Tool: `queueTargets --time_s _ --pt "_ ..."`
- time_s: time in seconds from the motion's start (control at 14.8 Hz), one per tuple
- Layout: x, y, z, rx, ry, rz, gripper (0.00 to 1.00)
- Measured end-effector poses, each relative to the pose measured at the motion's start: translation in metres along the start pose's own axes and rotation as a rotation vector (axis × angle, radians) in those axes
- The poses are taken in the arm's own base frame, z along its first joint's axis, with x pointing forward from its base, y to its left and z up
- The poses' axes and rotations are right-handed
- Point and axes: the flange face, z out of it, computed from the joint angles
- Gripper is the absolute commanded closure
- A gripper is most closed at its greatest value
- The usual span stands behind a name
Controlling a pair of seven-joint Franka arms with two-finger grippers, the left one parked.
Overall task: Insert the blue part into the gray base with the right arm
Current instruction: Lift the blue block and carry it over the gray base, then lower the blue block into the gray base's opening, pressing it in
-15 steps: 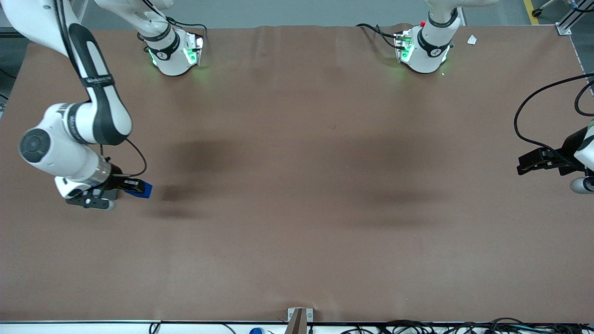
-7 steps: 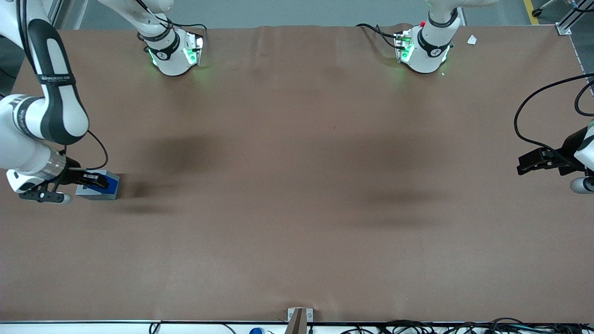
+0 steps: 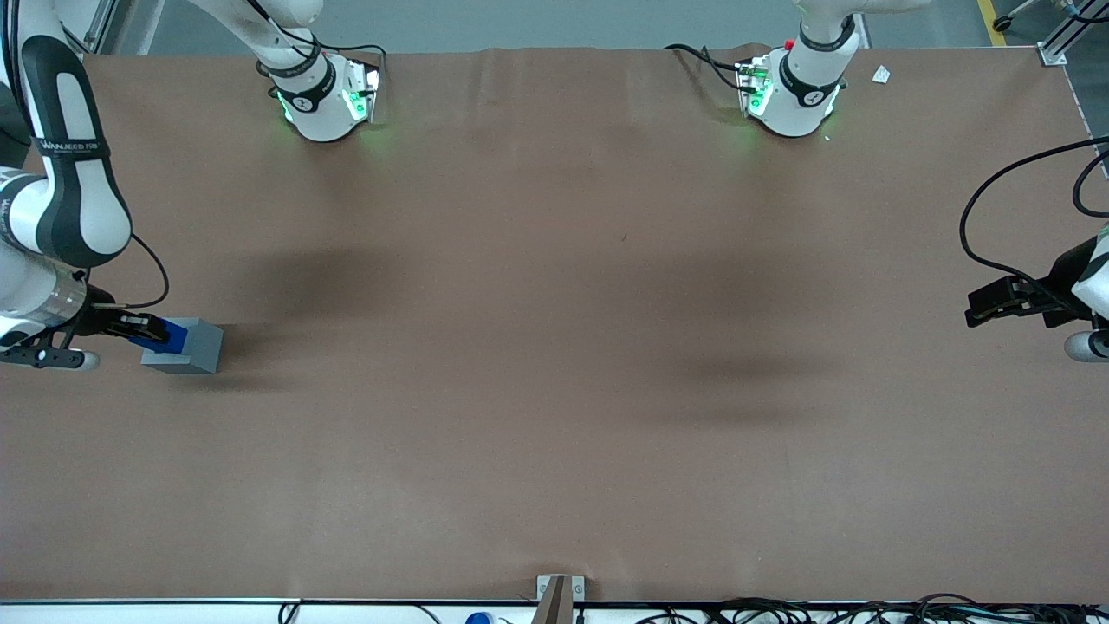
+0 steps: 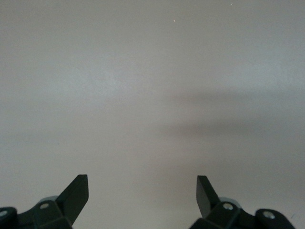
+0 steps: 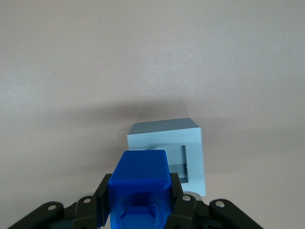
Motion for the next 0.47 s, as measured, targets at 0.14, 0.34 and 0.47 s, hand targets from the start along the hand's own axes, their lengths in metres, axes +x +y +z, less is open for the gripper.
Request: queueTargets --time_s 0.14,0.34,0.47 --pt "-0.001 0.006 0.0 -0.007 -0.002 0.0 0.91" --pt "-0.003 0.015 0.001 -0.007 -0.002 -0.007 0.91" --pt "-0.004 0.019 0.001 -0.007 -0.001 -0.006 0.91"
